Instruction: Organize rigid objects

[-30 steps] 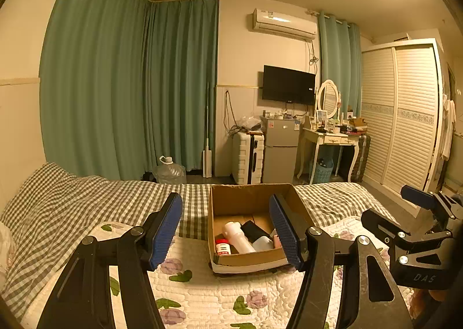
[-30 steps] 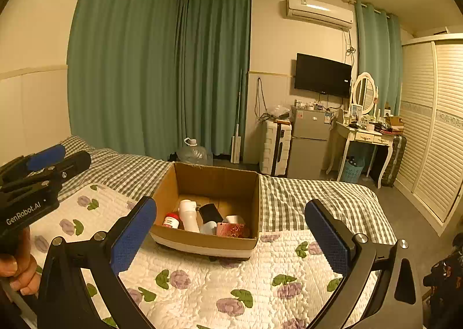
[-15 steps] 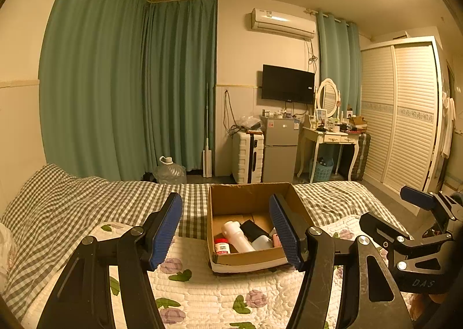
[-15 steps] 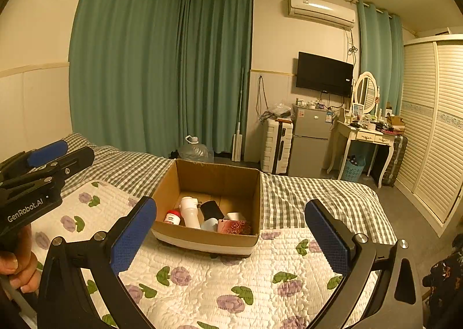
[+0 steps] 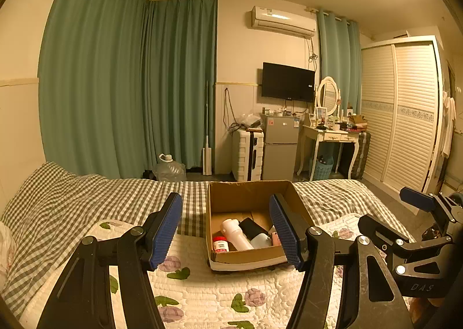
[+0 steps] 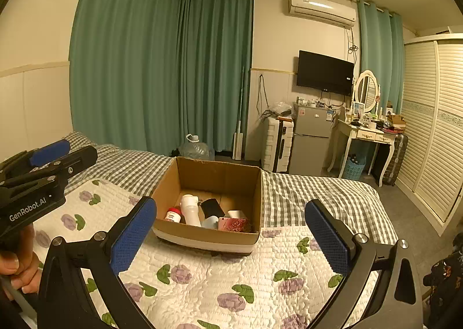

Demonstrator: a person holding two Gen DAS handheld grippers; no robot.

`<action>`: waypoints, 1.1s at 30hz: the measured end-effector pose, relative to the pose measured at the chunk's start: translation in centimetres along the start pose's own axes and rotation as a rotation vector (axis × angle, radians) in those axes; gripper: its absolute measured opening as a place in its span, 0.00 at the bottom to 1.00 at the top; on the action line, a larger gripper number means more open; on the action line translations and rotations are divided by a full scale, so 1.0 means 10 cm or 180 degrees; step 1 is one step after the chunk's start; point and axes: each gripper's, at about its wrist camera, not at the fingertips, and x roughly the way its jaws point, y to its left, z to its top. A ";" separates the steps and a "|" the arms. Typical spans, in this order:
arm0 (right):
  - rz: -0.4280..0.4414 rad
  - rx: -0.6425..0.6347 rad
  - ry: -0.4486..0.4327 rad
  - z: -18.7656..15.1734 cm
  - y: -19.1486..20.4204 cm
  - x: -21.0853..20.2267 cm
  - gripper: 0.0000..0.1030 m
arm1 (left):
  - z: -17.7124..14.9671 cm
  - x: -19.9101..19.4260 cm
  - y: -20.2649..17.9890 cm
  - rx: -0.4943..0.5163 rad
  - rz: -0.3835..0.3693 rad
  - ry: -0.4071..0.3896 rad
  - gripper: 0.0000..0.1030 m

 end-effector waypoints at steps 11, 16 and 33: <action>-0.0011 0.0011 0.0030 -0.03 -0.04 0.01 1.00 | -0.08 0.03 0.00 -0.0013 0.0026 0.0027 0.64; -0.0015 0.0013 0.0055 -0.03 -0.03 0.02 1.00 | -0.07 0.04 0.00 -0.0016 0.0007 0.0056 0.64; -0.0049 0.0009 0.0054 -0.04 -0.04 -0.01 1.00 | -0.08 0.03 -0.04 0.0008 -0.0019 0.0105 0.64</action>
